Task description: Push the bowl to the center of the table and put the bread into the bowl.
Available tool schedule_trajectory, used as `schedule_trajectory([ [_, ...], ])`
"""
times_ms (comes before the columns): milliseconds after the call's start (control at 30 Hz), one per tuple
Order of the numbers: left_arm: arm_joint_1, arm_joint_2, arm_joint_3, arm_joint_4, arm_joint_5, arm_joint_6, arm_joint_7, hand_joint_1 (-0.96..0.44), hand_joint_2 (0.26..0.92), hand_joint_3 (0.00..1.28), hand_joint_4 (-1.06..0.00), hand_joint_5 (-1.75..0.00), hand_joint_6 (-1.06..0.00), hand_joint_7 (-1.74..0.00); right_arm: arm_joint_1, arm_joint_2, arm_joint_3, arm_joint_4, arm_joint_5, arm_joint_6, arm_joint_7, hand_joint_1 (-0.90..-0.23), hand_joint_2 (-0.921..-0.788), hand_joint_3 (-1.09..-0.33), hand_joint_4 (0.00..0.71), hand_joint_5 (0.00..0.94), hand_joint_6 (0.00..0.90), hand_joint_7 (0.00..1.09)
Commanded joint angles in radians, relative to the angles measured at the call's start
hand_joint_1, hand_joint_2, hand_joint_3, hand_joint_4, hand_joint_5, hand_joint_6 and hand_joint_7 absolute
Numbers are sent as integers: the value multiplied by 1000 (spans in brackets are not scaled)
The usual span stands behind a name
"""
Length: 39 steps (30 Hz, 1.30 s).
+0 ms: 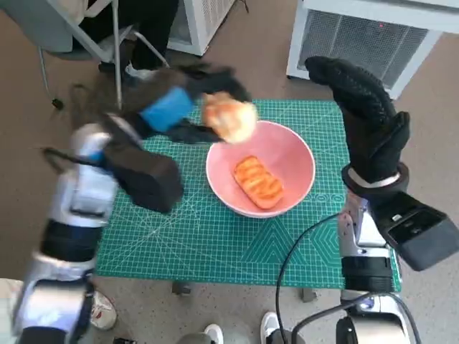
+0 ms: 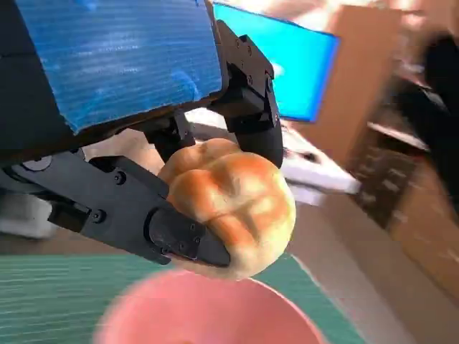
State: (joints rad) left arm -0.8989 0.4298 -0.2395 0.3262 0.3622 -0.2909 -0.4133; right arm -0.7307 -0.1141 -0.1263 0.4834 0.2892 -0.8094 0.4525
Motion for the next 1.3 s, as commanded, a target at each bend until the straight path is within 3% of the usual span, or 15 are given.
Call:
schedule_trajectory([
  [33,-46,-37,-46,76,44,-27,19,0,921,105,-612,-1185,-613,-1242,13,0,2,15,-2,4,3,-556,-921,-831,-1,443,-1,570],
  [233,-72,-99,-92,204,78,-50,45,0,920,121,-608,-1247,-583,-1213,14,-1,3,21,0,-3,9,-556,-921,-829,-1,446,-1,572],
  [333,-90,-124,-111,280,82,-66,38,0,921,209,-481,-1310,-512,-1347,15,-2,4,21,2,-6,13,-551,-921,-832,-1,446,-1,572],
  [367,-94,-129,-115,299,81,-71,33,-34,901,198,-435,-962,-457,-1079,15,-3,4,23,2,-8,13,-551,-921,-833,-1,446,-1,572],
  [467,-111,-143,-144,361,92,-73,3,-123,913,104,-396,-328,-438,-516,16,-7,3,28,2,-10,14,-550,-921,-833,-1,445,-1,572],
  [567,-122,-146,-162,392,100,-59,-24,-235,917,59,-265,-107,-364,-248,18,-8,4,23,1,-7,12,-550,-921,-834,-1,445,-1,571],
  [700,-132,-146,-179,400,119,-9,-59,-348,920,43,-149,-22,-296,-107,24,-12,3,14,-8,-8,4,-552,-921,-836,-1,443,-1,570],
  [900,-104,-132,-163,370,104,5,-67,-420,921,42,-37,-2,-234,-41,33,-16,2,-18,-17,2,-8,-550,-921,-847,-1,441,-1,559],
  [1100,-80,-119,-106,372,44,-42,-40,-451,919,32,-3,1,-186,-10,35,-19,-3,-36,-25,10,-21,-553,-921,-849,-1,428,-1,549],
  [1300,-26,-111,14,297,-102,-81,-39,-429,916,22,1,1,-167,-1,32,-20,-6,-46,-31,10,-39,-553,-921,-846,-1,420,-1,546],
])
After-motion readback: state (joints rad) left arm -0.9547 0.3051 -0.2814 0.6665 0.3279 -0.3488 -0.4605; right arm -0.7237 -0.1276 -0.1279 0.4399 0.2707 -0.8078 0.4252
